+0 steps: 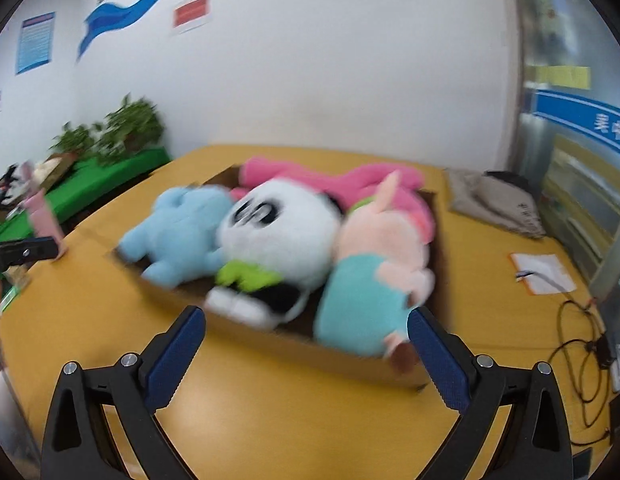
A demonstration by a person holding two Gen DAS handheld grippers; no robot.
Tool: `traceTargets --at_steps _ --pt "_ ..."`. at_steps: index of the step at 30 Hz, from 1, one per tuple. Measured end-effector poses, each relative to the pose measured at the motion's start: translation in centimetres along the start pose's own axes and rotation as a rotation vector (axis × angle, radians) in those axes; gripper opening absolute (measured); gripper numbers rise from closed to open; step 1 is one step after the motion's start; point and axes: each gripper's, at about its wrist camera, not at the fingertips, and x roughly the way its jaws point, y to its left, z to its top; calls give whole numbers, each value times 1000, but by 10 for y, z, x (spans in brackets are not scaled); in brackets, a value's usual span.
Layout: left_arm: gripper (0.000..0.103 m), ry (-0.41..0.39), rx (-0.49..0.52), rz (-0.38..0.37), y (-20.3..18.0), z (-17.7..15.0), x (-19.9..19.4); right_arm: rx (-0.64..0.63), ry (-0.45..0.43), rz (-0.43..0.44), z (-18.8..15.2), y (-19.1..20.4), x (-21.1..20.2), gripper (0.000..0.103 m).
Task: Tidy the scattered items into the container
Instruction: 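Lower the pig plush into the box and open both grippers, then move both grippers to the clear phone case on the table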
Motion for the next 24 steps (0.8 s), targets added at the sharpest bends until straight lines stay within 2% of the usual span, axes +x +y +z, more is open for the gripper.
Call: traceTargets --at_steps 4,7,10,13,18,19,20,21,24 --pt "78 99 21 38 0 -42 -2 -69 143 119 -48 35 16 102" --pt "78 185 -5 10 2 -73 3 -54 237 204 -80 51 26 102" --pt "78 246 -28 26 0 -97 7 -35 294 228 -101 61 27 101" --pt "78 294 -55 18 -3 -120 11 -46 336 225 -114 70 28 100" --pt "76 390 -85 6 -10 -142 28 -66 372 239 -123 80 32 88" --pt "74 405 -91 6 -10 -143 31 -63 374 243 -122 82 34 87" --pt "67 419 -99 7 -10 -145 34 -62 375 247 -121 84 36 86" --pt "64 423 -101 8 -11 -146 36 -65 375 251 -120 87 37 86" --pt "60 418 -95 23 -14 -145 39 -92 370 274 -114 100 42 83"
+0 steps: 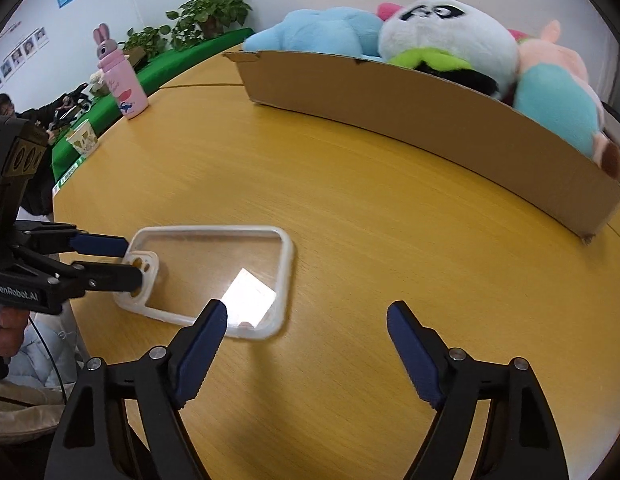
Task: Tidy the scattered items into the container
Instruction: 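Move both grippers to the clear phone case on the table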
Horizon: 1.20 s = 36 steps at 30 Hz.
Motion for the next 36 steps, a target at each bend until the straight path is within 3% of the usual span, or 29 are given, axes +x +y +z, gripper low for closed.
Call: traceTargets --at_steps 1,3,10,19,21,23,25,27,29,31,33,36 --pt "56 0 -4 4 -1 2 1 -12 5 2 2 4 4 80" --pt "44 -1 -7 23 -1 4 2 -30 24 -7 5 9 13 59" --pt "43 -21 -3 15 1 10 6 -37 36 83 3 11 14 56" --pt "43 -63 75 -25 -8 50 21 -96 11 161 -2 0 -3 65" --pt "43 -97 110 -37 -9 61 16 -148 -10 124 2 -2 -11 85" --pt "44 -138 173 -60 -10 69 4 -217 -30 97 8 -4 -20 93" --pt "54 -164 273 -89 -11 73 -10 -311 -48 96 15 -3 -29 95" --pt "74 -140 397 -151 -14 71 -20 -434 -55 123 24 5 -34 99" --pt "75 -113 537 -176 -22 63 -22 -539 -39 144 29 13 -30 100" --pt "75 -68 670 -147 -31 53 -13 -636 -11 173 29 19 -21 100" --pt "75 2 756 -117 -37 46 0 -685 29 206 31 21 -7 100" --pt "75 62 852 -131 -46 44 16 -708 69 288 36 19 10 99"
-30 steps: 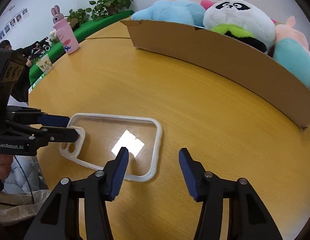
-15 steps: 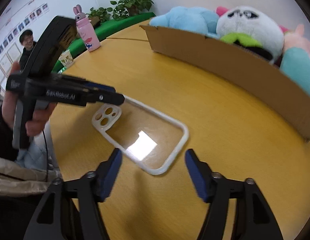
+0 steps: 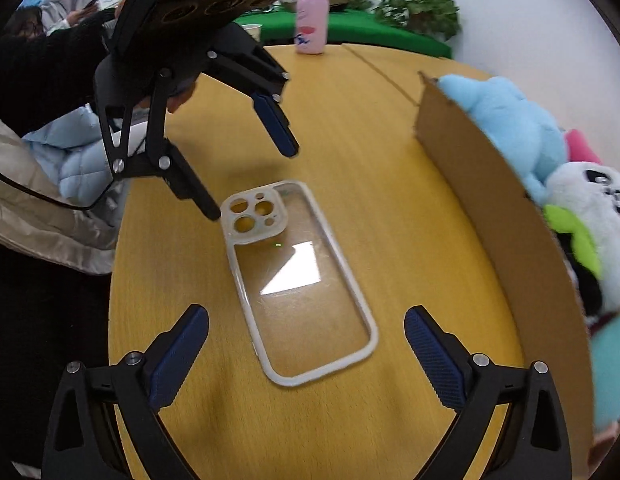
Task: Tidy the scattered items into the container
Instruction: 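Move both grippers to the clear phone case on the table, then close the left gripper on the phone case rim while the right gripper grips its other end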
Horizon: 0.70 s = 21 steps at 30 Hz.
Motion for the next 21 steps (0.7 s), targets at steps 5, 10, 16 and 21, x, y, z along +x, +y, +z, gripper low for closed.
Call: traceTargets --at_steps 5,10,16,21 --pt "77 22 79 -8 0 11 19 -36 86 22 -3 -5 28 90" --pt "78 18 52 -61 11 18 26 -16 85 27 -5 -5 31 87" --pt "78 20 88 -97 11 27 31 6 68 22 -10 -6 27 87" --pt "76 24 126 -111 7 35 33 4 83 20 -10 -5 25 87"
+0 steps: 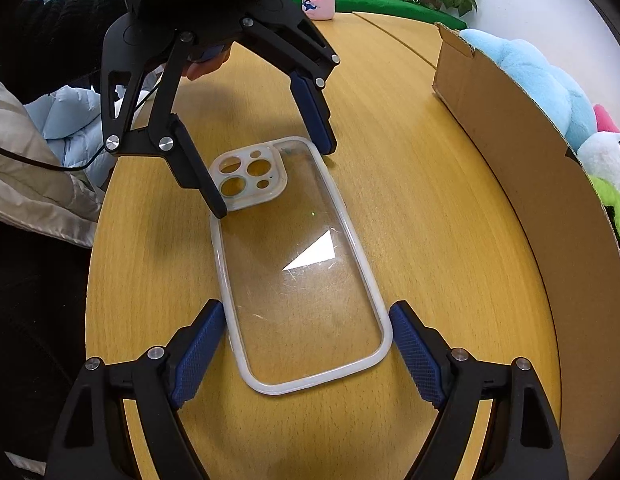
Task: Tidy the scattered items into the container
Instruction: 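Close the left gripper on the phone case rim while the right gripper grips its other end, then lift the phone case with both grippers and carry it over the box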
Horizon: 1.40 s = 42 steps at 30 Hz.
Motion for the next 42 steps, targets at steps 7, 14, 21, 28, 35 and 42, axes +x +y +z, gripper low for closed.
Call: traceTargets --at_steps 7,14,21,28,35,42 --pt "16 -30 37 5 2 19 -7 -9 25 13 -3 -5 -6 87" --pt "12 -19 52 -5 14 44 0 25 13 -17 2 -25 -17 87" --pt "78 -14 71 -10 12 53 16 27 34 -14 9 -36 -14 87" --pt "81 31 161 -78 4 72 31 14 42 5 11 -45 -10 87" --pt "81 33 208 -72 1 87 35 9 34 16 16 -53 -10 87" --pt "81 -4 233 -37 6 116 17 2 -11 -18 28 -71 -29 87"
